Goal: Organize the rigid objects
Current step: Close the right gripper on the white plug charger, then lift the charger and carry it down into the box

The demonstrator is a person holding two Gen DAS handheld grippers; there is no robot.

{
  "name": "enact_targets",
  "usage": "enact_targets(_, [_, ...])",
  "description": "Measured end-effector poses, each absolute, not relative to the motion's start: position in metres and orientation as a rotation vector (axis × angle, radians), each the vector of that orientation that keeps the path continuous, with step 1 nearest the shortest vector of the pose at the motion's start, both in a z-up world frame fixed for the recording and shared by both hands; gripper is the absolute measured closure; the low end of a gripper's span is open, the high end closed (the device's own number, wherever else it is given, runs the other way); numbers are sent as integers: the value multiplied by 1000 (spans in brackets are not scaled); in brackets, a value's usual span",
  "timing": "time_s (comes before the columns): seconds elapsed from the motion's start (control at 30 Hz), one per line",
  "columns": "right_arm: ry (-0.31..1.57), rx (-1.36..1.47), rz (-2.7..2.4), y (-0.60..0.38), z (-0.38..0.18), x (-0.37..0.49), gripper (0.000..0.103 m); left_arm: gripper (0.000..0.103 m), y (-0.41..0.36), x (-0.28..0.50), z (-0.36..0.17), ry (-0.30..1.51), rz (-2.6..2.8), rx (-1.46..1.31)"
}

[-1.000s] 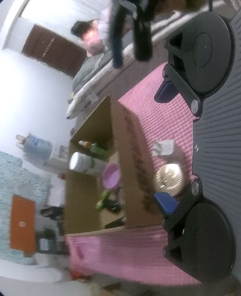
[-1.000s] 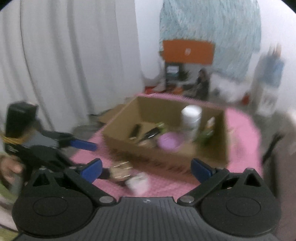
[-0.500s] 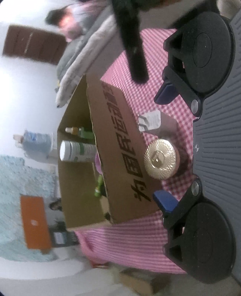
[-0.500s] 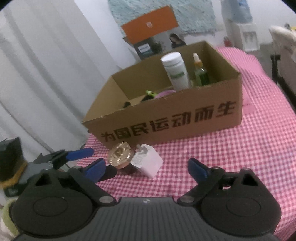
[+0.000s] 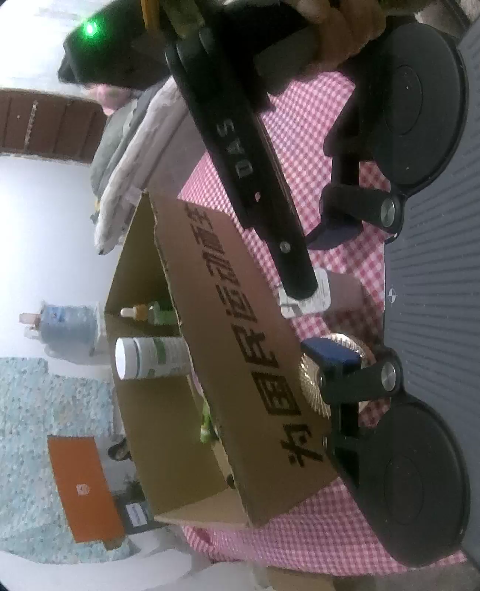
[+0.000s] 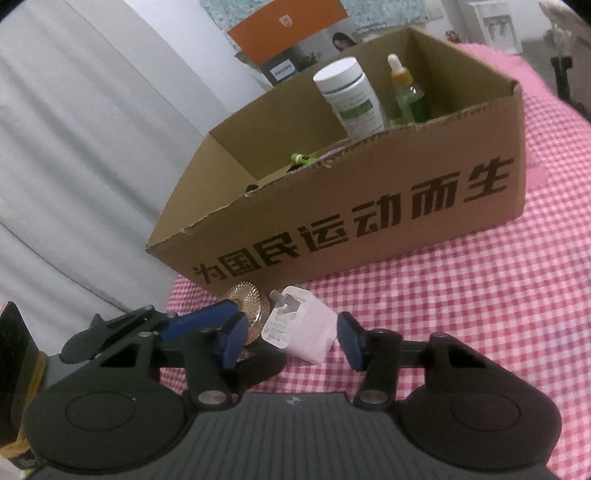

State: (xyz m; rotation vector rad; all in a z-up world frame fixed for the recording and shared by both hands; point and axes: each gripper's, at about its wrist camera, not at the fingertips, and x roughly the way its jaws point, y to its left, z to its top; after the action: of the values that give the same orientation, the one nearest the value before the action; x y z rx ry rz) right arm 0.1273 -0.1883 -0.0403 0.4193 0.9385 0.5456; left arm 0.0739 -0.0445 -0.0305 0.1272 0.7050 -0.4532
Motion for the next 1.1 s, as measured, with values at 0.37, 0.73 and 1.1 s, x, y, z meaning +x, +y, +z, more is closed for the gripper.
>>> enact_targets(0.37, [996,483,589,-190,-57,142,71,70,-54,84,-39,766,-453,117])
enact_targets(0.73, [1003,504,553,-214,-55,135,72,70,-70,89,-45,791,-520,94])
enact_targets(1.1, [1009,543,534,-214,-61,142,66,71,-79,103,-54,841,-491,132])
